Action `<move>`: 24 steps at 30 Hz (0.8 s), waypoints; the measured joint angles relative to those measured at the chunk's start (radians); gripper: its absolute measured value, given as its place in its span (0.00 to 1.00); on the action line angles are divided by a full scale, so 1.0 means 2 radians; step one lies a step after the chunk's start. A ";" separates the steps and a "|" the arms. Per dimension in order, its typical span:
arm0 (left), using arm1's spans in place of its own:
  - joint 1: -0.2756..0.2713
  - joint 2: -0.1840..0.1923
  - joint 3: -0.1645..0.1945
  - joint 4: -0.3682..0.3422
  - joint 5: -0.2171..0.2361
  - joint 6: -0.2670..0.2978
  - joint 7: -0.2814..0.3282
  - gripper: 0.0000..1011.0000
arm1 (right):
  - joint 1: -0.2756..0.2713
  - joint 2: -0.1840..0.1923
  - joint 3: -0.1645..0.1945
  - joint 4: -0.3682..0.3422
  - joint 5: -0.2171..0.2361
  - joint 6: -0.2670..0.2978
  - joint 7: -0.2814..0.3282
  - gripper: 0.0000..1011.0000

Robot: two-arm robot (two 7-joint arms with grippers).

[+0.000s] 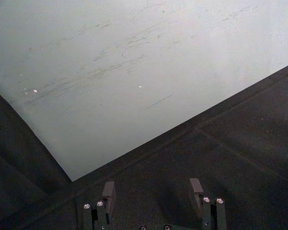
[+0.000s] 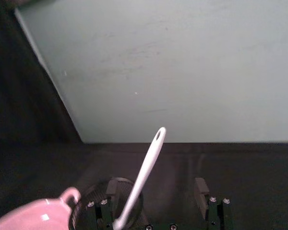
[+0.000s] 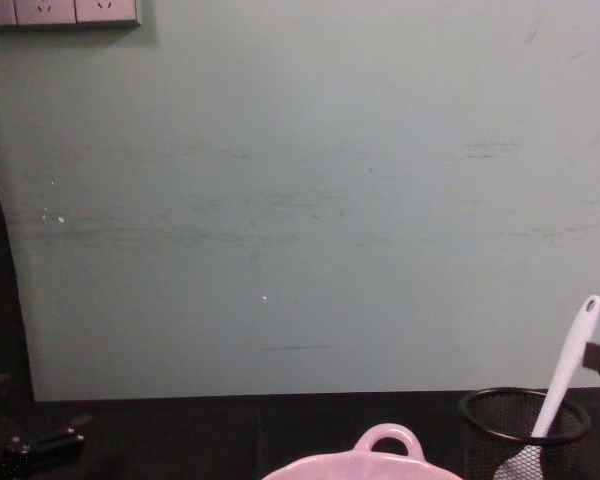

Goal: Use the one hand to pick up the spoon and stir the clear water in the bowl.

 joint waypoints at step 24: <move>0.000 0.000 0.000 0.000 0.000 0.000 0.000 0.99 | 0.090 -0.067 0.032 0.124 0.223 0.125 0.102 0.99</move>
